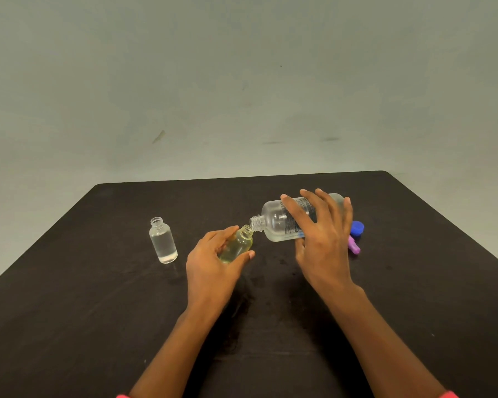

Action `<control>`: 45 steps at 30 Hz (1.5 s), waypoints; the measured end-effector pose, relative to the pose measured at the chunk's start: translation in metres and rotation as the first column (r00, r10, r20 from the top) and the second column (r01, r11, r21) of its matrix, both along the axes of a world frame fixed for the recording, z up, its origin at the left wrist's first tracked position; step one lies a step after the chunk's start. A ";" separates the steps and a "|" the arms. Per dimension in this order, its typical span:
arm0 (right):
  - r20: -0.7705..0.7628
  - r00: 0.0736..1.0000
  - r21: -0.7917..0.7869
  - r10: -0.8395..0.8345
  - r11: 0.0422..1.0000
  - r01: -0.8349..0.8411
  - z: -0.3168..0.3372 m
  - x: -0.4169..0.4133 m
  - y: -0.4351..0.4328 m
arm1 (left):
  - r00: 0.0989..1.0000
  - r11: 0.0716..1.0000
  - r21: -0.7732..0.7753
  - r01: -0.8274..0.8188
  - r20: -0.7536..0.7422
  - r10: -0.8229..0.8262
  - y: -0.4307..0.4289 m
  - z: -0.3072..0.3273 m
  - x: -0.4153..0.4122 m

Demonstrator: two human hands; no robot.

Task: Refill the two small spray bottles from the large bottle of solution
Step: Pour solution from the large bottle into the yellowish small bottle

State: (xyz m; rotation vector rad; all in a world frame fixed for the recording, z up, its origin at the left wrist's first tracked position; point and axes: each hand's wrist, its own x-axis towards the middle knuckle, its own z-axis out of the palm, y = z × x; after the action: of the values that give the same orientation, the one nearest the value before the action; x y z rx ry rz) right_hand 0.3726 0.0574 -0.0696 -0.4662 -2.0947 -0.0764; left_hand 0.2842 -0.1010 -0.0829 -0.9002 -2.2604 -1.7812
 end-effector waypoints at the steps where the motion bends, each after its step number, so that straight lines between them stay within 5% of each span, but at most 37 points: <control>1: -0.002 1.000 0.000 0.000 1.000 0.000 0.000 0.000 0.000 | 1.000 1.000 0.000 0.001 0.000 -0.001 0.000 0.000 0.000; 45: 0.003 1.000 -0.011 0.023 1.000 -0.023 0.000 0.000 -0.001 | 1.000 1.000 0.001 -0.013 0.002 0.013 0.001 0.001 0.003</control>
State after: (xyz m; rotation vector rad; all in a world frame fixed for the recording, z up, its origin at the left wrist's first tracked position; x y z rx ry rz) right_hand 0.3730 0.0563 -0.0693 -0.4484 -2.1038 -0.0522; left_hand 0.2876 -0.1003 -0.0819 -0.8816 -2.2613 -1.7788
